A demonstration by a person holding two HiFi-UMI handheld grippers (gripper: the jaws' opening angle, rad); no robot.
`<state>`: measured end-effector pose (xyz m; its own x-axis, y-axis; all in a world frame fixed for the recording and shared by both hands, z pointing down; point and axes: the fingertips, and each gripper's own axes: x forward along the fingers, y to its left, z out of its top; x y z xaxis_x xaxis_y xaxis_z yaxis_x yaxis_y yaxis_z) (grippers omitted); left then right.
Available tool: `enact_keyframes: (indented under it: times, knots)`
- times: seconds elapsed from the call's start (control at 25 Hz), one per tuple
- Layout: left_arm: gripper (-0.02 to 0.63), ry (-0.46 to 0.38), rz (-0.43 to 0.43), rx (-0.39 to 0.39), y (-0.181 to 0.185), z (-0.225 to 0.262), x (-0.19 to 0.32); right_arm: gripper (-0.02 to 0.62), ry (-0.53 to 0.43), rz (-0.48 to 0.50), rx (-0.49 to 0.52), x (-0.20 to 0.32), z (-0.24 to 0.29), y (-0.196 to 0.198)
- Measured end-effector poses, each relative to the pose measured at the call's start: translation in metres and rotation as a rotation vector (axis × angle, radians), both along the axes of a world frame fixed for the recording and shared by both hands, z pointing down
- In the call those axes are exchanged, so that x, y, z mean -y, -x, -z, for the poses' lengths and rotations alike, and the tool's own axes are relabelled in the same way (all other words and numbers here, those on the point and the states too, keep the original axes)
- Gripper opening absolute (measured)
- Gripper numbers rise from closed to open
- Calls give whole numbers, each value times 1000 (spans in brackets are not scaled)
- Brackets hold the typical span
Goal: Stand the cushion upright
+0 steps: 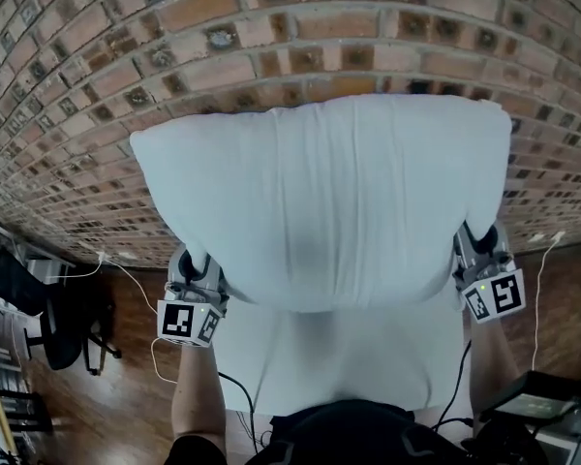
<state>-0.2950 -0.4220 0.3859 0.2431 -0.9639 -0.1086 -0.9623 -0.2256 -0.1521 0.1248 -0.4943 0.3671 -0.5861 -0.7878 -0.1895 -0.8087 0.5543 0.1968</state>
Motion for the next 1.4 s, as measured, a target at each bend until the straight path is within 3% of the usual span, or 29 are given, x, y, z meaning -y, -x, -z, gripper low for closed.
enact_keyframes:
  times: [0.16, 0.4, 0.72, 0.96, 1.12, 1.24, 1.4]
  knots:
    - [114, 26, 36, -1, 4, -13, 15, 138, 30, -10, 35, 18, -19, 2]
    - [141, 78, 30, 24, 13, -46, 36, 150, 88, -13, -24, 36, -41, 0]
    - [178, 213, 24, 7, 18, -110, 64, 169, 218, -53, -28, 55, -103, 2]
    - [189, 366, 104, 1, 30, -165, 51, 164, 307, -30, -91, 39, -143, 6]
    - [186, 494, 175, 16, 34, -228, 42, 181, 428, -65, -127, 37, -215, 4]
    - [175, 500, 194, -12, 32, -230, 45, 179, 452, -100, -65, 37, -224, -1]
    - [193, 526, 189, -32, 41, -232, 38, 223, 479, -97, -65, 37, -226, -7]
